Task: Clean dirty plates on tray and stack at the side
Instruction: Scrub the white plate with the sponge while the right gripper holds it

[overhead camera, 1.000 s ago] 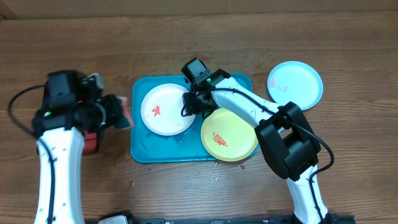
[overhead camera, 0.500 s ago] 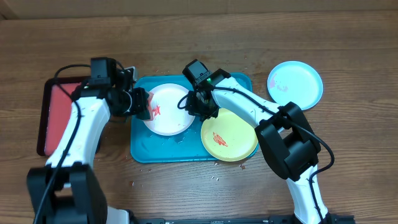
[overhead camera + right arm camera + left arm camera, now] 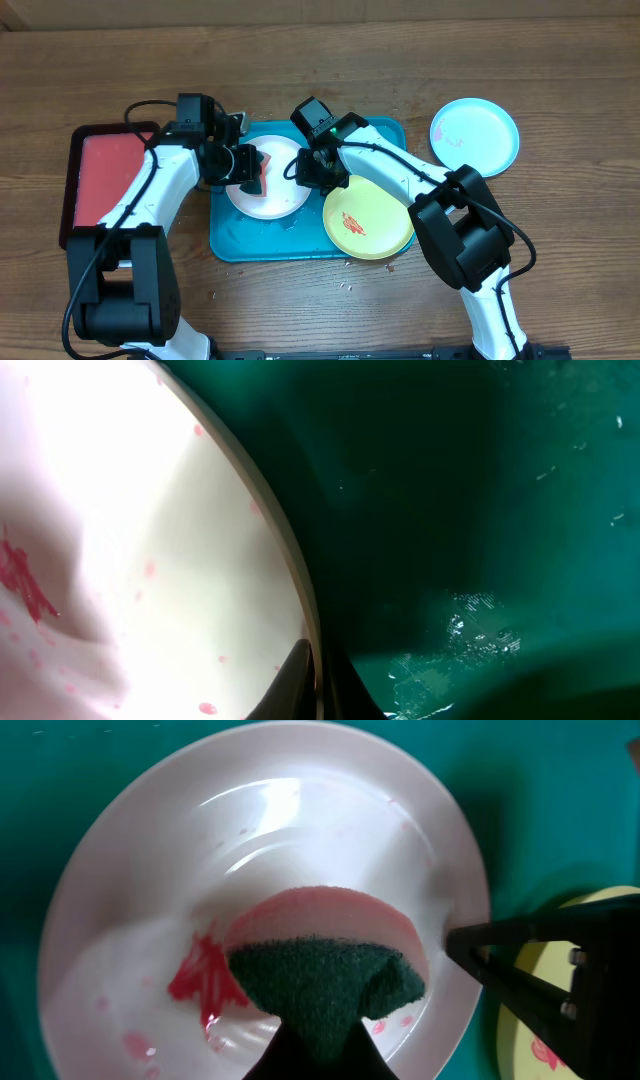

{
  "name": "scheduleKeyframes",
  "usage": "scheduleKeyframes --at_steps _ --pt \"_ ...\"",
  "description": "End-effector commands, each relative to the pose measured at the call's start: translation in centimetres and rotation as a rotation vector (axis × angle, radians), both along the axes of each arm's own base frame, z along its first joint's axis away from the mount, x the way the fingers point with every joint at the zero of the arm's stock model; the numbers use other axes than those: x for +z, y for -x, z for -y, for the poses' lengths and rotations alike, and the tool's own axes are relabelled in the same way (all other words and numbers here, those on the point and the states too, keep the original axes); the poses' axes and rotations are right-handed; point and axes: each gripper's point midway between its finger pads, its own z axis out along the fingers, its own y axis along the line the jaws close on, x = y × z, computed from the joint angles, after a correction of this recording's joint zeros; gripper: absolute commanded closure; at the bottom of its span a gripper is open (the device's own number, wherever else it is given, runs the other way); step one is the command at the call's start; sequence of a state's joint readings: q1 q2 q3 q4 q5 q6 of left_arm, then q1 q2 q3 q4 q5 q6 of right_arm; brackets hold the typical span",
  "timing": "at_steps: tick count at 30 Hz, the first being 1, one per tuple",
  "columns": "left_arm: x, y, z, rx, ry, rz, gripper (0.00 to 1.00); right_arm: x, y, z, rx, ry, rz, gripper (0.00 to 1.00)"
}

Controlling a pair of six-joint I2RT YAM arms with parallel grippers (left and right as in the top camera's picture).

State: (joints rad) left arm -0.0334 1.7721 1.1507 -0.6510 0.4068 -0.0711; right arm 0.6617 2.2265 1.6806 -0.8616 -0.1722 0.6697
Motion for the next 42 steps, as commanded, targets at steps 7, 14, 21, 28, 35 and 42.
scheduleKeyframes --at_steps 7,14,21,28,35,42 --pt "-1.7 0.1 1.2 -0.018 0.025 -0.036 0.96 -1.1 -0.4 2.2 0.156 0.079 0.041 0.96" --pt "-3.9 0.9 1.3 -0.012 0.024 -0.112 0.96 -1.2 -1.3 3.6 0.127 0.084 0.035 0.96" --pt "-3.7 0.6 3.0 0.016 0.113 -0.128 0.96 -1.1 -1.2 3.0 0.141 0.075 0.044 0.96" --pt "-3.3 0.6 5.1 0.038 0.159 -0.147 0.96 -1.0 -1.2 2.3 0.152 0.065 0.061 0.96" --pt "-5.4 0.7 1.5 0.321 -0.084 -0.213 0.96 -1.0 -1.2 2.3 0.152 0.065 0.061 0.96" --pt "-6.1 1.1 -1.9 0.498 -0.332 -0.183 0.96 -1.0 -1.2 2.3 0.152 0.065 0.060 0.96"
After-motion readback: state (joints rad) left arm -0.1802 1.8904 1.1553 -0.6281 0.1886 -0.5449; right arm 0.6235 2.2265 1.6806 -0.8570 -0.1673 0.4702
